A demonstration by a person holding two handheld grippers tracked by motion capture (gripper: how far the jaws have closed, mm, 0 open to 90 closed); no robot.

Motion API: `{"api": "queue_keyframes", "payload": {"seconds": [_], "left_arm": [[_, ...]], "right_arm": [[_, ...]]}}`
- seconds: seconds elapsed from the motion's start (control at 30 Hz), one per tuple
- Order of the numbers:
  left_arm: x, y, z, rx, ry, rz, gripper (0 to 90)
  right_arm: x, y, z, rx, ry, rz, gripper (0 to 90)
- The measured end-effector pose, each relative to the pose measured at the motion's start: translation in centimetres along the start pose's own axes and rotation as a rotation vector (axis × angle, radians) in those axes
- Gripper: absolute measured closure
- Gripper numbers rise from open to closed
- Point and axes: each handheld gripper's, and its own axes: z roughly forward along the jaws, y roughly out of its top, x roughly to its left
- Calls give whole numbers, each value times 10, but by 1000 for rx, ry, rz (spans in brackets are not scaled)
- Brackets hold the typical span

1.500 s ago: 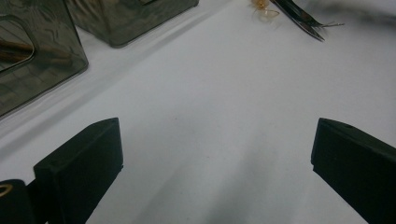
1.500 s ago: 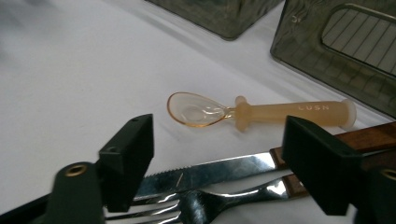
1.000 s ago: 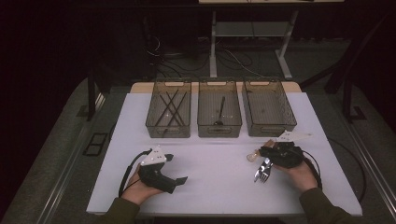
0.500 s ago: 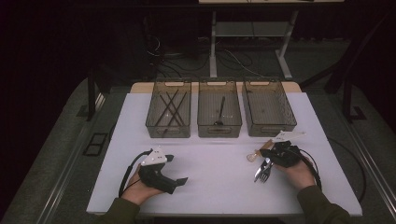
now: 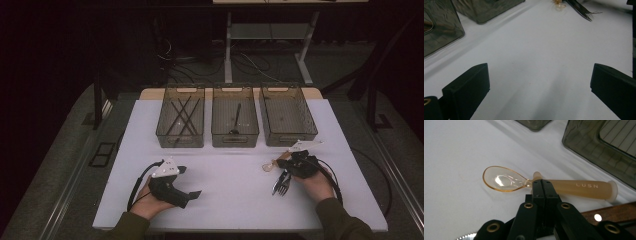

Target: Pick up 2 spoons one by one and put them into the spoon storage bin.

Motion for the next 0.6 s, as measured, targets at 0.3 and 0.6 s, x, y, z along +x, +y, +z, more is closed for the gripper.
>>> {"api": "queue_keyframes", "payload": {"seconds": [0.3,0.6], "left_arm": [[0,0,0,2,-2,4,12],[0,0,0,9,-4,7,12]], "right_arm": [[-3,7,8,-24,4,23,896],[-1,13,15,-36,2,37,896]]}}
